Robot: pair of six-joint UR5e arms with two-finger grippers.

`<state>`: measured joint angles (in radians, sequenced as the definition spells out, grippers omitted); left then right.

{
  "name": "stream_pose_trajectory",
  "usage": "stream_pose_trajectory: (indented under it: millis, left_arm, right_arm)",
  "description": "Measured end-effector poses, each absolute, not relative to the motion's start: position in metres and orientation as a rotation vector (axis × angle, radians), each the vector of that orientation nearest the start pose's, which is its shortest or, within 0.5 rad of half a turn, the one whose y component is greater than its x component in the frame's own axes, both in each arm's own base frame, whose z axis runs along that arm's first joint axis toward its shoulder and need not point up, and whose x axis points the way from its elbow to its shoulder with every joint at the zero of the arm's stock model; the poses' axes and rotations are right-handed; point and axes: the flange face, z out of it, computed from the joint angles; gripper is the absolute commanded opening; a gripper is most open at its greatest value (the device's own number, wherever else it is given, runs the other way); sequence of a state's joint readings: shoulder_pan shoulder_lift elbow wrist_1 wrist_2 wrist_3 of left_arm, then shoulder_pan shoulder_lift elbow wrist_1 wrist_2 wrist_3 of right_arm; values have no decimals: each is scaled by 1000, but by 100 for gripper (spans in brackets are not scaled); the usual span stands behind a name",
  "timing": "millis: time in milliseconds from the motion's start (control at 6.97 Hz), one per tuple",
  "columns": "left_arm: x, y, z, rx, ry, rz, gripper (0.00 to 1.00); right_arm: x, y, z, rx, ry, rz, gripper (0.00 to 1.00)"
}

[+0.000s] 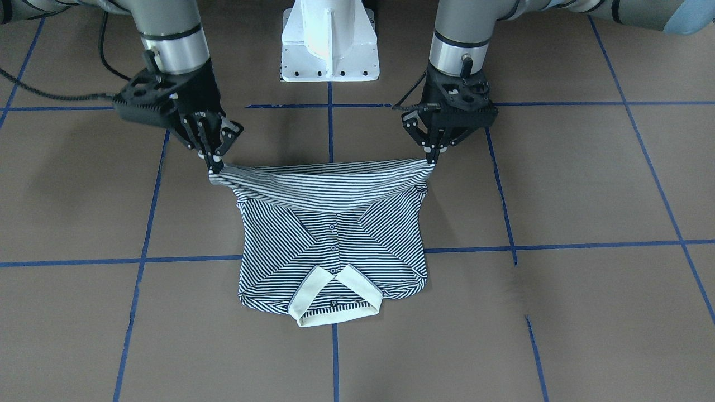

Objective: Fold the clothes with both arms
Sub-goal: 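Lift the hem with both grippers and fold it up toward the collar, then release the hem and raise both grippers away from the folded shirt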

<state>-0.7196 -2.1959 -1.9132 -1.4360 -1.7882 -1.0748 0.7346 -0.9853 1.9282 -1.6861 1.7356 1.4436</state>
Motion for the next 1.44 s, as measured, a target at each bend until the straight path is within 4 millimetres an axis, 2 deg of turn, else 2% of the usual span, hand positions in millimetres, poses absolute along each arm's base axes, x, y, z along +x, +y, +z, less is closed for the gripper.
stream_pose_trajectory:
  millis: [287,431,718,861,1005,1292,1436]
  left_arm:
    - [406,-546,211,340,775,-126,0]
    - [425,-570,235,351,778,-123,0]
    - [451,-597,274,354,773,-118,0]
    - [458,-601,285,348,766,-115,22]
    - [461,-601,290,345,763,-111,99]
    - [460,-597,301,391,766,-25,100]
    - [453,-592,308,425,774,25,100]
  right_arm:
    - [-404,-558,228,216,-797,522,0]
    - [-422,-581,249,218,-792,525,0]
    - [-444,-606,286,215,-771,530,0]
    - [-448,-610,297,211,-760,533,63]
    - [-451,-611,303,207,-752,533,100]
    - [-451,-612,308,217,-742,505,100]
    - [-444,-616,307,239,-738,452,100]
